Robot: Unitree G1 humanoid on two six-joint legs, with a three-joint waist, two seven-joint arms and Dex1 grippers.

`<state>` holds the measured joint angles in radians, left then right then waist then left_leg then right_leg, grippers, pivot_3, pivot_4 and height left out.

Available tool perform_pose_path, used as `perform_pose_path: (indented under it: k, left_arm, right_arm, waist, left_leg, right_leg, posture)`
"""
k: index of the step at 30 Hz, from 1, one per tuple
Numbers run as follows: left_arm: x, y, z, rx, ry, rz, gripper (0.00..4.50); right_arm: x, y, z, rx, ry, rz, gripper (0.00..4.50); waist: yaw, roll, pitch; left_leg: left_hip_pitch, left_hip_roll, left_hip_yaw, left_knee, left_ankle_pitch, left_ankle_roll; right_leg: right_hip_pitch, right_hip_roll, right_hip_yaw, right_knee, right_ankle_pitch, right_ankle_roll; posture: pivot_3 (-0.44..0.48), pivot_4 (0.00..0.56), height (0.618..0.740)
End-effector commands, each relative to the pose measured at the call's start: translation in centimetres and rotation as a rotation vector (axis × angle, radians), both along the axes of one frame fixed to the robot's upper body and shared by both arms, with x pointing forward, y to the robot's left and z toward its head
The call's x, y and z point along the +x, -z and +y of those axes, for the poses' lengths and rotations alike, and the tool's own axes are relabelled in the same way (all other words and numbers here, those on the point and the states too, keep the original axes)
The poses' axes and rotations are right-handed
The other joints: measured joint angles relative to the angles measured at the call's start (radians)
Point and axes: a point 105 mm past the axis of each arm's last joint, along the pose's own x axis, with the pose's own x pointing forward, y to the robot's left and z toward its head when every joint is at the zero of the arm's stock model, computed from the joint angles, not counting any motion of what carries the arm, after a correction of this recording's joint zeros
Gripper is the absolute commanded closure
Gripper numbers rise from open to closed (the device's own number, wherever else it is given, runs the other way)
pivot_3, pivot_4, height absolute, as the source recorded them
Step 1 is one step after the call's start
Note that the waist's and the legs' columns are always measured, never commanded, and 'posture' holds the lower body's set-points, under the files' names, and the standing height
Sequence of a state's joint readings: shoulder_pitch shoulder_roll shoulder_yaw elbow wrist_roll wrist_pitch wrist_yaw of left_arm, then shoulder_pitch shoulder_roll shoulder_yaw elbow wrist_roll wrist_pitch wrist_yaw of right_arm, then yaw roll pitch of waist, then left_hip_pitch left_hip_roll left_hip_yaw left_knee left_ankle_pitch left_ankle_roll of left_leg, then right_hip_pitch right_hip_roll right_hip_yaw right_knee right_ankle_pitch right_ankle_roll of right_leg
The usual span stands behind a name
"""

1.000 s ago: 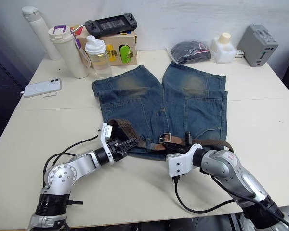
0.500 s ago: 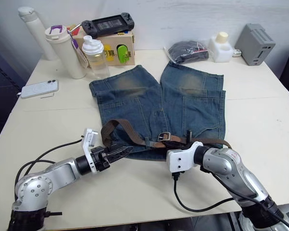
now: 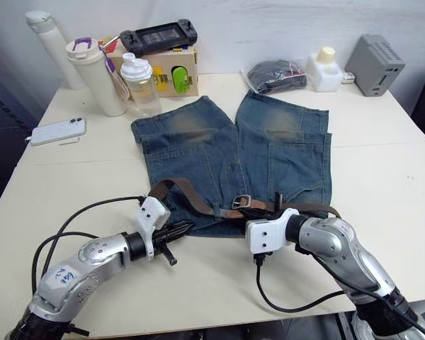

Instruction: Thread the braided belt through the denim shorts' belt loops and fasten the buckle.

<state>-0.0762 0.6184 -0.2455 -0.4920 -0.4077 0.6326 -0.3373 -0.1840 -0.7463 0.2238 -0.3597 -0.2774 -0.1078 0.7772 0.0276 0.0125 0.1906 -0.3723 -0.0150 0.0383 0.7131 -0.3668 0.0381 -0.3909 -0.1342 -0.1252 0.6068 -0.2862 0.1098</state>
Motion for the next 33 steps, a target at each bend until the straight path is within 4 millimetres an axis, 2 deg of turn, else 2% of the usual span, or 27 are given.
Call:
perform_pose_path:
  k: [1, 7, 10, 14, 18, 21, 27, 33]
  left_arm:
    - [-0.4, 3.7, 1.3, 0.116, -0.034, 0.088, 4.4]
    - [0.0, 3.8, 1.1, 0.115, -0.03, 0.072, 4.4]
    - [0.0, 3.9, 0.9, 0.106, -0.028, 0.074, 4.4]
    - [0.1, 3.7, 0.6, 0.094, -0.025, 0.072, 4.4]
    - [0.2, 3.5, 0.6, 0.091, -0.024, 0.064, 4.4]
    - [0.2, 3.4, 0.6, 0.091, -0.026, 0.06, 4.4]
    - [0.1, 3.3, 0.7, 0.092, -0.029, 0.058, 4.4]
    - [0.0, 3.3, 0.8, 0.092, -0.03, 0.058, 4.4]
  right_arm:
    - [-0.6, -2.7, -0.3, 0.051, -0.011, -0.038, 4.5]
    - [-1.4, -5.1, -1.9, 0.081, 0.02, 0.008, 4.5]
    - [-1.2, -5.5, -2.3, 0.067, 0.038, 0.001, 4.5]
    - [-1.5, -4.1, -1.7, 0.054, 0.027, 0.058, 4.5]
    - [-1.6, -0.7, -1.4, -0.005, 0.053, 0.129, 4.5]
    - [-1.4, 0.7, -1.4, -0.035, 0.072, 0.136, 4.5]
    - [-1.0, 1.6, -1.0, -0.038, 0.074, 0.114, 4.5]
    - [-1.9, 0.8, -0.8, -0.011, 0.039, 0.114, 4.5]
  waist:
    - [0.001, 0.0, 0.0]
    - [0.022, 0.001, 0.0]
    - [0.028, 0.001, 0.0]
    - [0.029, 0.001, 0.0]
    - [0.028, 0.001, 0.0]
    - [0.026, 0.001, 0.0]
    - [0.021, 0.002, -0.001]
    - [0.02, 0.002, -0.001]
  left_leg:
    - [0.0, 0.0, 0.0, 0.0, 0.0, 0.0]
    - [0.0, 0.0, -0.001, 0.0, 0.0, 0.0]
    - [0.0, 0.0, -0.001, 0.0, 0.0, 0.001]
    - [0.0, 0.0, -0.001, 0.0, 0.0, 0.001]
    - [0.0, 0.0, -0.001, 0.0, 0.0, 0.001]
    - [0.001, 0.0, -0.001, 0.0, 0.0, 0.001]
    - [0.002, 0.0, 0.0, 0.0, 0.0, 0.001]
    - [0.002, 0.0, 0.0, 0.0, 0.0, 0.001]
  right_leg:
    - [0.0, -0.001, 0.0, 0.0, 0.0, 0.0]
    - [0.0, -0.004, 0.0, 0.0, 0.0, 0.0]
    - [0.0, -0.005, -0.001, 0.0, 0.0, 0.0]
    - [0.0, -0.006, -0.001, 0.0, 0.0, 0.0]
    - [0.001, -0.006, -0.001, 0.0, 0.0, 0.0]
    - [0.001, -0.006, -0.001, 0.001, 0.0, 0.0]
    - [0.001, -0.005, -0.001, 0.002, 0.0, 0.0]
    - [0.001, -0.004, -0.001, 0.002, 0.0, 0.0]
  posture:
    - [0.0, 0.15, 0.69]
    - [0.0, 0.15, 0.69]
    - [0.0, 0.15, 0.69]
    - [0.0, 0.15, 0.69]
    - [0.0, 0.15, 0.69]
    - [0.0, 0.15, 0.69]
    - [0.0, 0.15, 0.69]
    - [0.0, 0.15, 0.69]
